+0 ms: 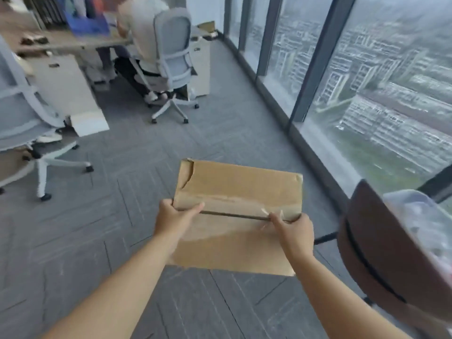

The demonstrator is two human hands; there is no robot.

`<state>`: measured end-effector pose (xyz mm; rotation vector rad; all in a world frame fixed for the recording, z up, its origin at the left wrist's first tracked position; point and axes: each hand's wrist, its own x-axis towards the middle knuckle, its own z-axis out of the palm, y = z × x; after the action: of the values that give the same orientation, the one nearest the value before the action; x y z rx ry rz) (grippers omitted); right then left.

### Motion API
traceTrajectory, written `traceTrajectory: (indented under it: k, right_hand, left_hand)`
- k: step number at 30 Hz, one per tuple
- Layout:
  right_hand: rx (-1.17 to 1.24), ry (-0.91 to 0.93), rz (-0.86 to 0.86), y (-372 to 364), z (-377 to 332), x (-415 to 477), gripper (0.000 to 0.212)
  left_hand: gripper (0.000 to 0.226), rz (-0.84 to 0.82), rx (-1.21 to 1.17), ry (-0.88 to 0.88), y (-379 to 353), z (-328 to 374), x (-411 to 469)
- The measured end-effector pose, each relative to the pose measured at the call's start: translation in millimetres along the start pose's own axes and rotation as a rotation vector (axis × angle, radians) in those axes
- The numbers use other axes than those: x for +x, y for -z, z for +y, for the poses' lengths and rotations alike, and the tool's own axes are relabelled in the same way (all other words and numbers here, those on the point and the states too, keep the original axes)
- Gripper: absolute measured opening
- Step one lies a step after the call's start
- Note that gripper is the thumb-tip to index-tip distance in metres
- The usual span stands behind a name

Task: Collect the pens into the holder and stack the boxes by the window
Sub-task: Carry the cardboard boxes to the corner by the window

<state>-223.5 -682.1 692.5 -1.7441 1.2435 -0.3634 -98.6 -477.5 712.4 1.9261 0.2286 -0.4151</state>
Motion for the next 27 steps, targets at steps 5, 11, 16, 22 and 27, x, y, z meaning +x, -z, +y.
traceTrajectory:
  k: [5, 11, 16, 22, 27]
  right_hand:
    - [0.117, -0.045, 0.317, 113.3, 1.3, -45.8, 0.041]
    - [0.303, -0.317, 0.672, 237.1, 81.6, -142.2, 0.047]
    - [0.379, -0.483, 0.946, 347.6, 154.1, -253.5, 0.050]
    - [0.474, -0.638, 1.261, 460.2, 260.3, -412.5, 0.073]
    - [0.569, -0.758, 1.387, 511.9, 362.4, -545.0, 0.061]
  left_hand:
    - [0.063, -0.273, 0.018, -0.199, -45.6, 82.4, -60.9]
    - [0.062, -0.731, 0.138, -0.446, -130.7, 115.3, -192.2]
    - [0.074, -1.092, 0.226, -0.583, -194.5, 101.5, -345.6]
    - [0.064, -1.393, 0.415, -0.847, -240.6, 38.3, -561.7]
    - [0.062, -1.575, 0.564, -1.035, -272.3, -44.0, -738.7]
